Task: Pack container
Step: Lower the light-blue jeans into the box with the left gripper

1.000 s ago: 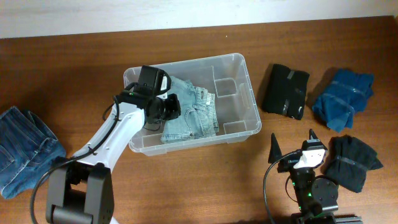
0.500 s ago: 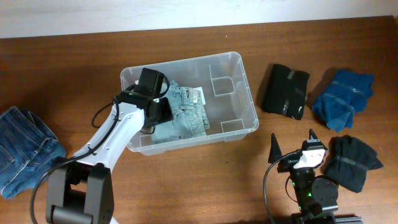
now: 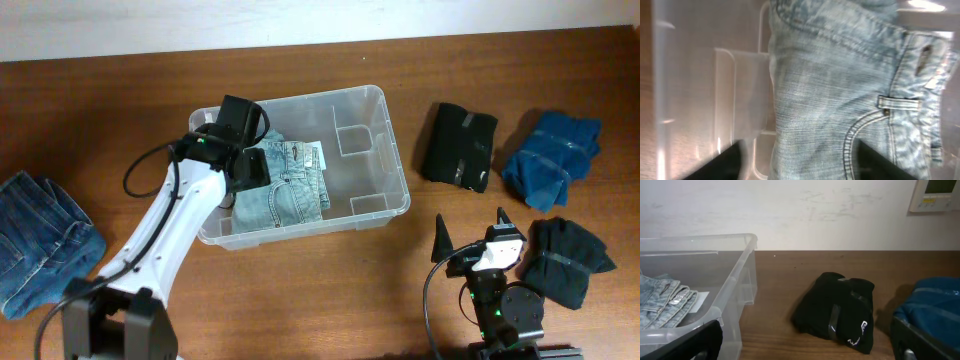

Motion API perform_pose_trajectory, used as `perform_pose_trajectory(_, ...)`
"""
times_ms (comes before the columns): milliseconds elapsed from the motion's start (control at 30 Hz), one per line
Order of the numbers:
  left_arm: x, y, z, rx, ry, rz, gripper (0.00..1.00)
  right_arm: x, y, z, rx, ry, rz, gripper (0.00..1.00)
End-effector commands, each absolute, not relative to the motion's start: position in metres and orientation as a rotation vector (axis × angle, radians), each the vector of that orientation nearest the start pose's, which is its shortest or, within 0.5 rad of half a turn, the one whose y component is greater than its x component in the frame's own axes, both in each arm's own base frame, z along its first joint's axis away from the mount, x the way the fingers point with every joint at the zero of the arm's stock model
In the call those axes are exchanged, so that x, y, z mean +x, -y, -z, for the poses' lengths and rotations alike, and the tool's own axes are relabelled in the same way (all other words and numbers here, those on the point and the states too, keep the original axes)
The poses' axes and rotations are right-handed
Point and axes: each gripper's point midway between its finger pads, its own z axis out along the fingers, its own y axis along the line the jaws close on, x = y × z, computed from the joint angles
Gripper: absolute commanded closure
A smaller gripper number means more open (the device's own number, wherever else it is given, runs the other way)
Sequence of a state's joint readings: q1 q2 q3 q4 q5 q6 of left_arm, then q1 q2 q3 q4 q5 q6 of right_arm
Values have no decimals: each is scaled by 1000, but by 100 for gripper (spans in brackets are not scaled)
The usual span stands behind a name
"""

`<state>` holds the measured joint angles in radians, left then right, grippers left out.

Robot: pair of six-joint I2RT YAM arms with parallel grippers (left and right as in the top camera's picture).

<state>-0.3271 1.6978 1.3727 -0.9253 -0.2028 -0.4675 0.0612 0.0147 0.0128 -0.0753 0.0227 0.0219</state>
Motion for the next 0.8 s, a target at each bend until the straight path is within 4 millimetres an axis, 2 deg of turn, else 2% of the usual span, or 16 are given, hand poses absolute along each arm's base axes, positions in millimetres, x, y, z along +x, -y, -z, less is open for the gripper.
perform_pose_trajectory(0, 375, 91, -140, -217, -2718, -79, 71, 246, -8, -155, -1, -1650, -32, 2)
perform_pose_trajectory(33, 373, 98, -138, -208, -2733, -33, 87, 246, -8, -155, -1, -1650, -32, 2)
perform_pose_trajectory(67, 373, 99, -138, -206, -2736, -21, 96, 246, -8, -155, -1, -1650, -32, 2)
perform_pose_trajectory(100, 372, 103, -138, -200, -2743, 6, 99, 246, -8, -155, -1, -1650, -32, 1)
perform_pose_trajectory(233, 373, 111, -138, -178, -2735, 20, 99, 246, -8, -155, -1, -1650, -32, 2)
perform_pose_trajectory(367, 374, 128, -127, -122, -2751, 23, 99, 246, -8, -155, -1, -1650, -32, 2)
perform_pose_trajectory(467, 373, 131, -109, -103, -2789, -13, 99, 246, -8, -155, -1, -1651, -32, 1)
perform_pose_trajectory(767, 370, 115, -44, -94, -2919, -237, 99, 246, -8, -155, -1, -1650, -32, 2)
